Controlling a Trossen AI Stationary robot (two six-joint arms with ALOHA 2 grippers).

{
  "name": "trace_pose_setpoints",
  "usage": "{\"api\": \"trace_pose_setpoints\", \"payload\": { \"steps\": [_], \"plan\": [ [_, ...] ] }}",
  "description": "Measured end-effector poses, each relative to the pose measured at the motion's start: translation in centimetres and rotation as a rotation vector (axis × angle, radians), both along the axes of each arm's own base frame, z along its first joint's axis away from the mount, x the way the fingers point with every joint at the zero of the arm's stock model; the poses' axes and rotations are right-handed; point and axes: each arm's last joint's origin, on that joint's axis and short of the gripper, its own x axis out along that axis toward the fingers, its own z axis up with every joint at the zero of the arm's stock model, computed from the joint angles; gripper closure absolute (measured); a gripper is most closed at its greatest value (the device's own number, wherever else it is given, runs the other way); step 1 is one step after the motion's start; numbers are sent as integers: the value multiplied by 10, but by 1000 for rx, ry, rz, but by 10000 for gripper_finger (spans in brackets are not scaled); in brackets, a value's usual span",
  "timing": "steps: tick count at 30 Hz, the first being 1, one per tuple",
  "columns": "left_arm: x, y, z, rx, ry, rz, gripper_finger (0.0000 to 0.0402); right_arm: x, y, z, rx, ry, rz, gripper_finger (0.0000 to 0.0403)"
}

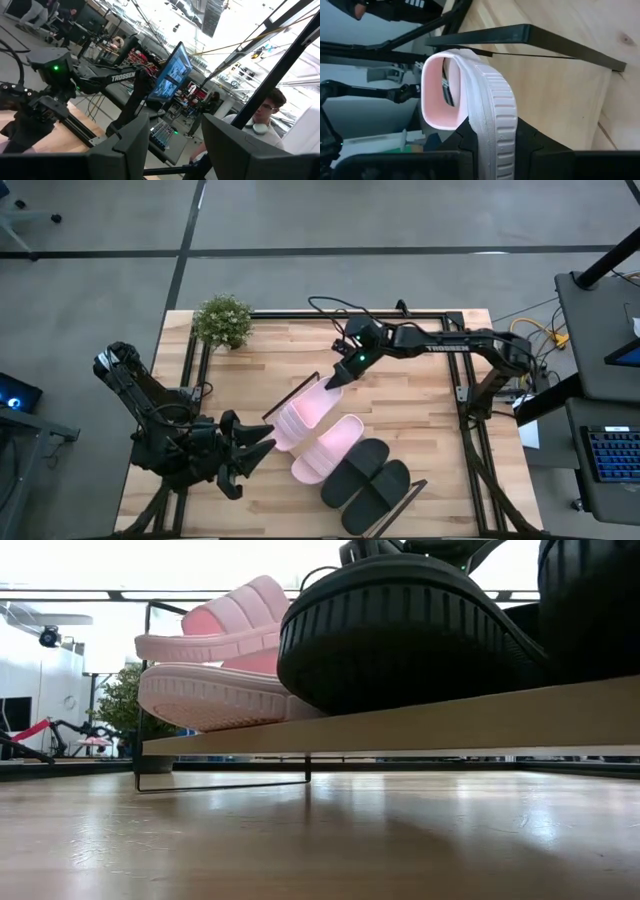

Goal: Pick and place slides into the shelf
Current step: Put the pink slipper on the shelf beside the other pink slipper

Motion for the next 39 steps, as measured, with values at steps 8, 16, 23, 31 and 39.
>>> {"api": "trace_pose_setpoints", "payload": {
  "steps": [8, 16, 23, 31, 39],
  "plan": [
    [0, 0, 0, 0, 1, 1, 235, -4, 1, -15, 0, 44, -5, 349],
    [0, 0, 0, 14, 6, 4, 235, -8, 5, -25, 2, 68, 0, 349],
    [-1, 2, 2, 10, 1, 5, 235, -4, 13, -25, -7, 47, 21, 348],
    [-2, 4, 4, 9, -3, 5, 235, -2, 16, -25, -21, 35, 14, 348],
    [-2, 4, 4, 7, -4, 4, 235, -2, 16, -26, -29, 38, -1, 348]
  ]
}}
